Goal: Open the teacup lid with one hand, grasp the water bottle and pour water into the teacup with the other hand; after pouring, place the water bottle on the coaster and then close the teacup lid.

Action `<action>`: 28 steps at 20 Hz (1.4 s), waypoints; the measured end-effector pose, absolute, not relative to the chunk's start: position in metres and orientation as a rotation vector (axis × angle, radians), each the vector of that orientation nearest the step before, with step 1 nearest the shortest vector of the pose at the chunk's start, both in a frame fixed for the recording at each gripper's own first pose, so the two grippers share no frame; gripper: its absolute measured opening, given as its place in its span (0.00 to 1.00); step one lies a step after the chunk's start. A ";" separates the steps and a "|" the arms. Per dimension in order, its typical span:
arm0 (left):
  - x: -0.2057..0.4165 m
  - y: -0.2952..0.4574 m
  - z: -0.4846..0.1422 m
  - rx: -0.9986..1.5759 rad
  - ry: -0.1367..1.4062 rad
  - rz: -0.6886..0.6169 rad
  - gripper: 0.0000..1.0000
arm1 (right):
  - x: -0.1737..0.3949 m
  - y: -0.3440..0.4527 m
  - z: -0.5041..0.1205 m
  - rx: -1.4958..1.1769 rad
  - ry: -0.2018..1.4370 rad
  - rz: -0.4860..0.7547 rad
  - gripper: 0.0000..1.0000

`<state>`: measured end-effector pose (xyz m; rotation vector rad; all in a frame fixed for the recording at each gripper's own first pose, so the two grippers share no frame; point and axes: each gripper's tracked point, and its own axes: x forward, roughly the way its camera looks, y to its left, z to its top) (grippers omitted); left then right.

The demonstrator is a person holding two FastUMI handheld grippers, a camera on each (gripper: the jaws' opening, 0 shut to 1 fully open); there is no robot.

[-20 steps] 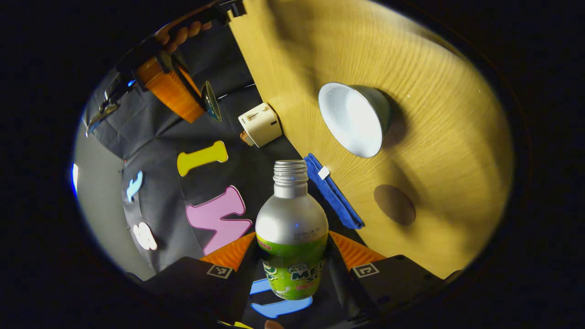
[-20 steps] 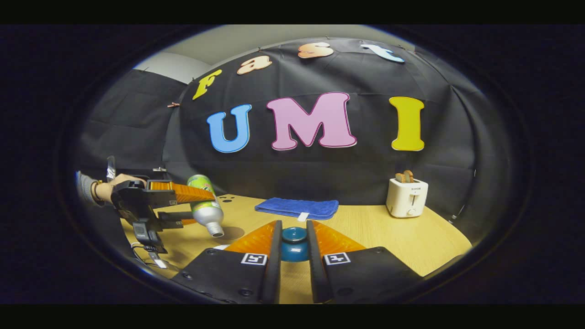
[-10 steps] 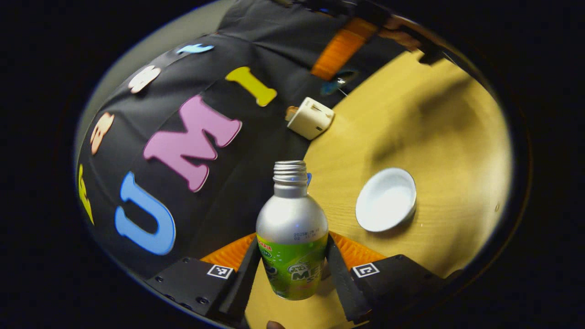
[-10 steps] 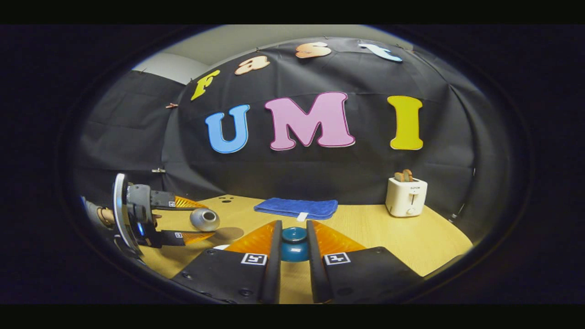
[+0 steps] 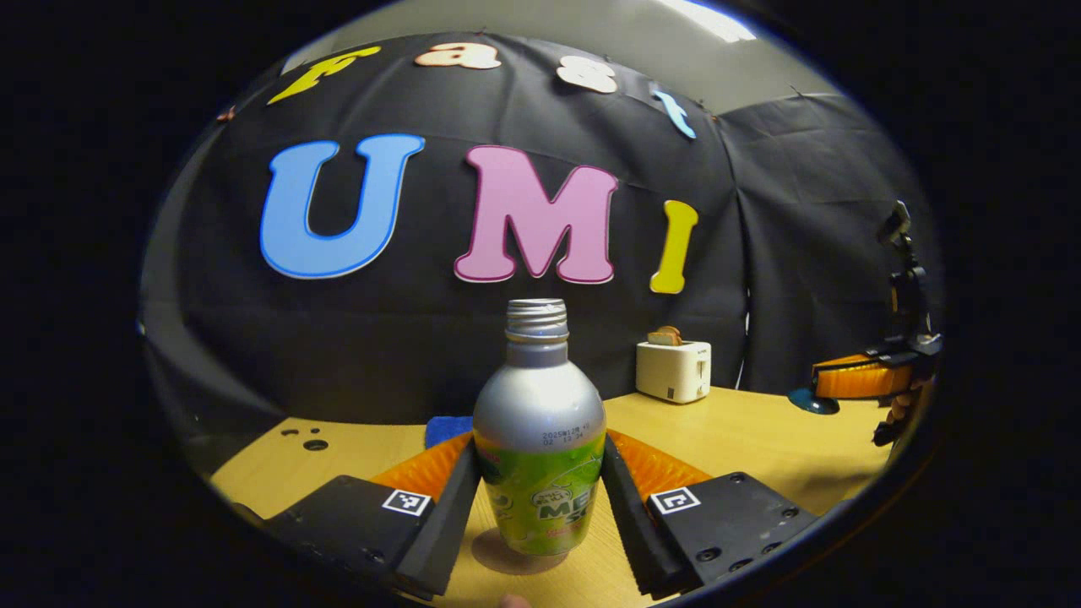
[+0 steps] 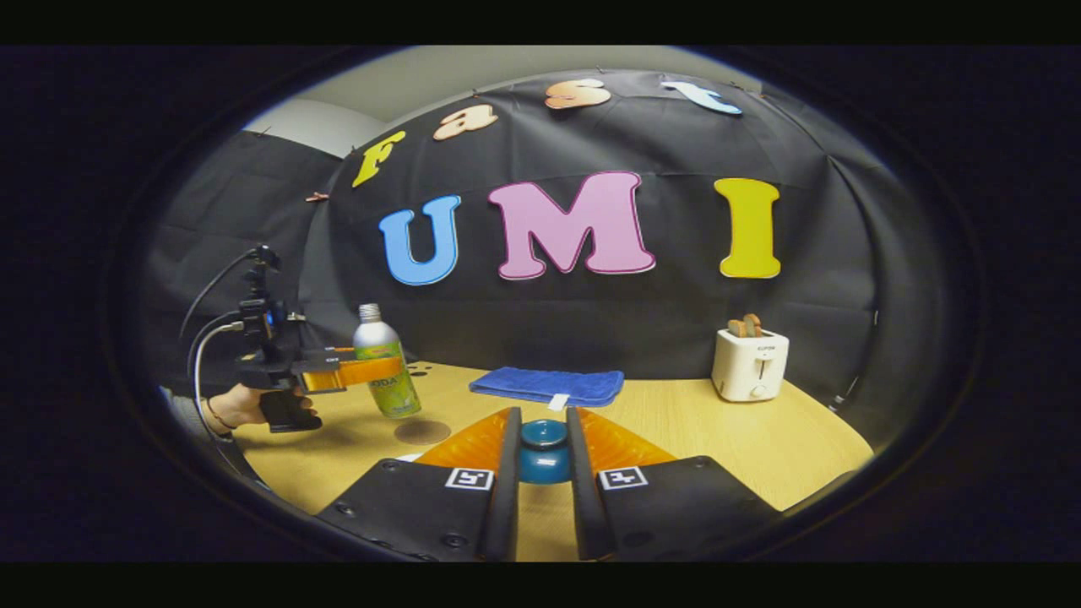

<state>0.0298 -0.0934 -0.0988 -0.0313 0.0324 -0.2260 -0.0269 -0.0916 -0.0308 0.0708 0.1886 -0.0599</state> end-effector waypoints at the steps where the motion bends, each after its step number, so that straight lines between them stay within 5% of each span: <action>1: 0.038 -0.088 -0.105 -0.047 0.049 -0.221 0.79 | -0.027 -0.092 -0.031 0.069 0.190 -0.060 0.30; 7: 0.047 -0.080 -0.139 -0.138 0.142 -0.132 0.80 | -0.026 -0.091 -0.035 0.072 0.197 -0.059 0.30; 20: 0.044 -0.092 -0.152 -0.020 0.188 -0.154 0.87 | -0.022 -0.084 -0.039 0.083 0.202 -0.036 0.28; 28: -0.009 -0.091 -0.136 -0.002 0.168 -0.129 0.94 | -0.004 -0.021 -0.062 0.121 0.244 0.102 0.30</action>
